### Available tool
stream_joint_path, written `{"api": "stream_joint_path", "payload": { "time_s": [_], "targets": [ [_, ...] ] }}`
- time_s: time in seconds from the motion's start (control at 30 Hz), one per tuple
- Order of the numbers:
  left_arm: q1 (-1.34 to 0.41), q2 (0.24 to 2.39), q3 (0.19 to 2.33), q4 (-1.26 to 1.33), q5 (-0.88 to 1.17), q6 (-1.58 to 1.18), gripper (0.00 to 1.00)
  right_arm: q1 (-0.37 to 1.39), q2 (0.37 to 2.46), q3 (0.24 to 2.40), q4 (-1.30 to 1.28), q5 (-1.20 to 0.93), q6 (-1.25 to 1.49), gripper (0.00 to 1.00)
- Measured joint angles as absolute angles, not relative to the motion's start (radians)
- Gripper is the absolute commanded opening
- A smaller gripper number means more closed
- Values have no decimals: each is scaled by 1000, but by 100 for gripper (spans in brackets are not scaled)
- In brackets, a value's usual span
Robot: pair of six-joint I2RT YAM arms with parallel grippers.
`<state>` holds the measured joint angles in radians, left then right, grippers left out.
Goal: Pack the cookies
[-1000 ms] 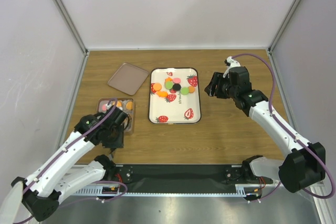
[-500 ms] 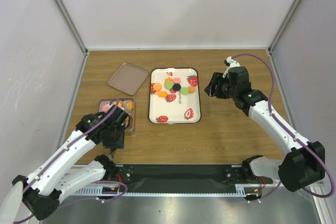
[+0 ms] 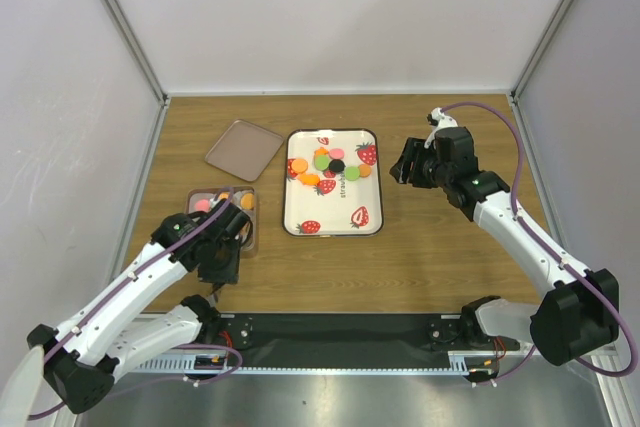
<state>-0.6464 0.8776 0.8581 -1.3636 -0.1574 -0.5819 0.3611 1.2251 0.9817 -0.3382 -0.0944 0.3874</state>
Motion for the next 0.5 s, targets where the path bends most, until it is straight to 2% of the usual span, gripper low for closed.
{"api": "stream_joint_path", "payload": {
  "time_s": [0.5],
  "targets": [
    [-648,878,859,-1364,-154,-574,41,361,1225,982,-338,-95,387,58]
  ]
}}
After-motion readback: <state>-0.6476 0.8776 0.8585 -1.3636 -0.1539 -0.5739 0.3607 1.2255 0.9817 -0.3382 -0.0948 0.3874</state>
